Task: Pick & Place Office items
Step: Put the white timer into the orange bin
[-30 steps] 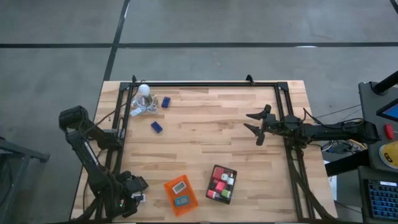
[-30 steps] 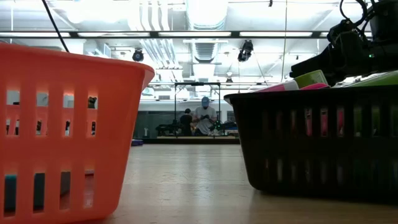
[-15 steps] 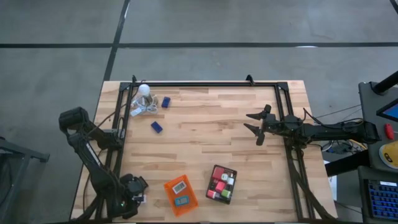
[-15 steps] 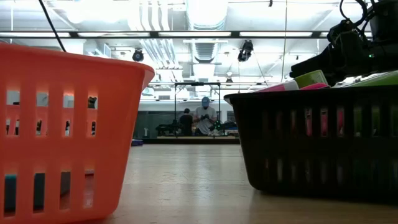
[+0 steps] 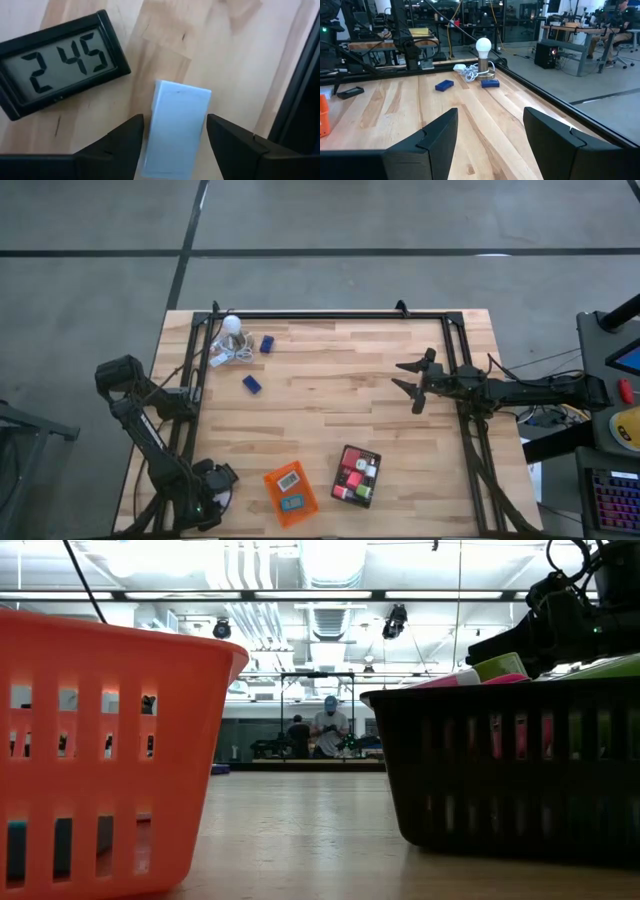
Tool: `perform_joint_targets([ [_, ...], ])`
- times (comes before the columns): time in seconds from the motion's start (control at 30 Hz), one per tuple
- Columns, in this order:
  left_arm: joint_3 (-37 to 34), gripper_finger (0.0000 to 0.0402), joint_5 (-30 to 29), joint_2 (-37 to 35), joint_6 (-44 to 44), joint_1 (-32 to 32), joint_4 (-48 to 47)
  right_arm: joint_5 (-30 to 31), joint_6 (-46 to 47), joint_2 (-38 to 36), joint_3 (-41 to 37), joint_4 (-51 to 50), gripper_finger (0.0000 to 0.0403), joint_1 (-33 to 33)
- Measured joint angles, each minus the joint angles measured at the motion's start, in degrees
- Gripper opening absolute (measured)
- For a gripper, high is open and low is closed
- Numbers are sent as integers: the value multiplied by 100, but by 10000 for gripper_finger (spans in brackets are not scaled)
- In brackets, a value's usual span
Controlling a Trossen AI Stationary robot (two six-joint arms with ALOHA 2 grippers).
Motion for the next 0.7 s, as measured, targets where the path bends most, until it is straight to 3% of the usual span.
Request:
perform_joint_targets([
  [0.2,-20,221,-4,0,0,7,23,0,4,5,0,-5,219,0],
  [0.7,-62,148,-48,-11,-63,17,90,0,0,12,0,-9,219,0],
])
